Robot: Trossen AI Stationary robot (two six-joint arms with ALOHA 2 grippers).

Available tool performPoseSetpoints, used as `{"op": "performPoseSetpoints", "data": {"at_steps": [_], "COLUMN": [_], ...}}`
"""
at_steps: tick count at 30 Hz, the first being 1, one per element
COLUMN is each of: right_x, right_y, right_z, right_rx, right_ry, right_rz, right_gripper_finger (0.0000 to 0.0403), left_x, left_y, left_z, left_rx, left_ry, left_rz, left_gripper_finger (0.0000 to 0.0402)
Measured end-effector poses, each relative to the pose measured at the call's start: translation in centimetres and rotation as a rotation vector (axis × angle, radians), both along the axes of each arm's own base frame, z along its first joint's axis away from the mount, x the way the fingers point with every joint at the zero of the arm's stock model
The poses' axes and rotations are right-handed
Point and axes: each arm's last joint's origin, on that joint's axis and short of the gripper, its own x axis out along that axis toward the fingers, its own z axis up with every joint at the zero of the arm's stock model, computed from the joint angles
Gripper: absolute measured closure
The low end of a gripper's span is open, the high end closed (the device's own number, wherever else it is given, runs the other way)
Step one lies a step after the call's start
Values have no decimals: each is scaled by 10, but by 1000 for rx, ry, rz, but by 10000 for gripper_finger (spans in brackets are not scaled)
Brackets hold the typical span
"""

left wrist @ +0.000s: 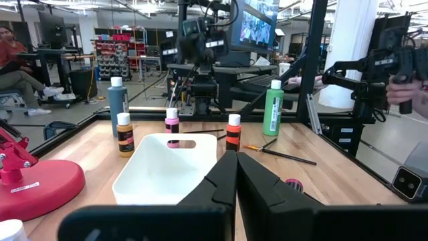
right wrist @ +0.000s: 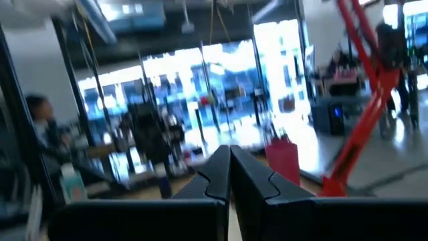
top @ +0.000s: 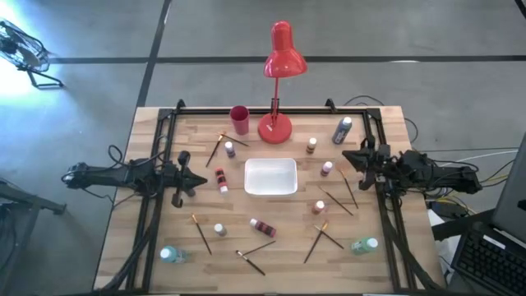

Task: Pick & Place Paint Supplies
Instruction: Put the gold paint brush into the red cup

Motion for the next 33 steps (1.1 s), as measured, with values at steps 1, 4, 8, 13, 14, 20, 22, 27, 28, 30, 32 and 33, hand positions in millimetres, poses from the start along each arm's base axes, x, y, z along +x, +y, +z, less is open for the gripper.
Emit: {"op": "performPoseSetpoints", "data": {"at_steps": [1, 4, 8, 13, 14, 20, 22, 27, 28, 30, 32, 33], "right_x": [-1, -1, -2, -1, -1, -5, -7, -12, -13, -14, -15, -15], "right_y": [0, 0, 0, 1, 2, 2, 2, 2, 2, 2, 2, 2], "right_z": [2, 4, 6, 5, 6, 15, 18, 25, 26, 26, 24, 23], "right_rx": [2, 4, 3, -101, -114, -90, -91, -76, -70, -61, -59, -53], "right_ry": [-21, -48, -47, -10, -2, 28, 41, 102, 117, 153, 190, 197], "right_rz": [0, 1, 5, 27, 35, 56, 56, 61, 62, 64, 64, 65], "right_gripper_finger": [394, 394, 394, 394, 394, 394, 394, 394, 394, 394, 394, 394], "left_x": [0, 0, 0, 0, 0, 0, 0, 0, 0, 0, 0, 0], "left_y": [0, 0, 0, 0, 0, 0, 0, 0, 0, 0, 0, 0], "left_z": [0, 0, 0, 0, 0, 0, 0, 0, 0, 0, 0, 0], "left_rx": [0, 0, 0, 0, 0, 0, 0, 0, 0, 0, 0, 0], "left_ry": [0, -1, 0, -1, 0, 0, 0, -1, 0, 0, 0, 0], "left_rz": [0, 0, -1, 0, 0, 0, 0, 0, 0, 0, 0, 0], "left_gripper_finger": [392, 392, 392, 392, 392, 392, 392, 392, 392, 392, 392, 392]}}
